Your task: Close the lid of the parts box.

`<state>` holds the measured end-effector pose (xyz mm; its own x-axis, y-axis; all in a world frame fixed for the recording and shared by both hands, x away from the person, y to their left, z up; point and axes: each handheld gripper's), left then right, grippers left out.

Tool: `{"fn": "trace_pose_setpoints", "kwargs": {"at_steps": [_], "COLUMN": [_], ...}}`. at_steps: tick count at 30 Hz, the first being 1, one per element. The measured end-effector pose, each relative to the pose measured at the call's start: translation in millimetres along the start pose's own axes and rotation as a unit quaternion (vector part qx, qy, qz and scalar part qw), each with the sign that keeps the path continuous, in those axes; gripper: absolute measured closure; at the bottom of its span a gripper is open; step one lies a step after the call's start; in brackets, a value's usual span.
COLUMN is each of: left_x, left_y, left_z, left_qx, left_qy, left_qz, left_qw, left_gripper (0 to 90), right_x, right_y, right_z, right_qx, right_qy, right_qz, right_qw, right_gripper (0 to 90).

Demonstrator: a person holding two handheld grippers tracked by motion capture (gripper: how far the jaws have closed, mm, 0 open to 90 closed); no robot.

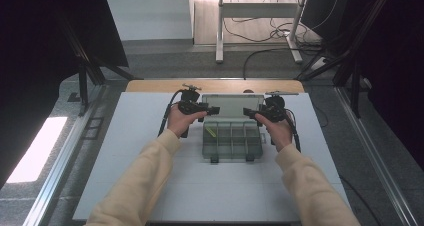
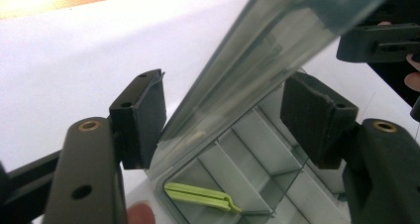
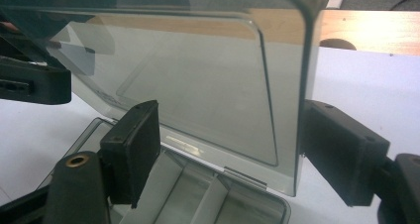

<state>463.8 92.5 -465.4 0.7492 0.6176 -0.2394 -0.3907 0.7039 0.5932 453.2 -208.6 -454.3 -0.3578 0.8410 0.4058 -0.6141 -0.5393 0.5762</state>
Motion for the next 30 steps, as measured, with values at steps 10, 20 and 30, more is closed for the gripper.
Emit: {"fn": "trace_pose_setpoints", "kwargs": {"at_steps": [10,20,30], "left_x": [-2.7,-6.7,-8.0], "left_y": [1.0,2.3,2.0], "left_z": [-2.8,-5.0,-6.9], "left_qx": [-0.004,-0.003,-0.002], "left_qy": [-0.005,-0.012,-0.014], "left_qz": [-0.003,-0.006,-0.009], "left_qw": [1.0,0.9999,0.9999], "left_gripper": [35.5,34.8,34.2], "right_x": [1.6,1.8,2.3], "right_y": [2.6,5.7,7.3], "right_z": [-3.3,-6.2,-6.8], "right_qx": [-0.003,0.0,0.006], "right_qy": [0.006,0.016,0.025], "right_qz": [0.001,0.007,0.009], "right_qw": [1.0,0.9998,0.9996], "right_gripper": [23.6,23.5,23.4]}}
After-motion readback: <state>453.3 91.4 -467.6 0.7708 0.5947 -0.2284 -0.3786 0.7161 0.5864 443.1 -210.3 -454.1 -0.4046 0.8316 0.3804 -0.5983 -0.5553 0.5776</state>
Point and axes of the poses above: each handheld gripper's, and its own axes: y roughly backward along the jaws, z roughly out of its top, x roughly to its left, and after that the axes turned 13 degrees about -y, right-handed
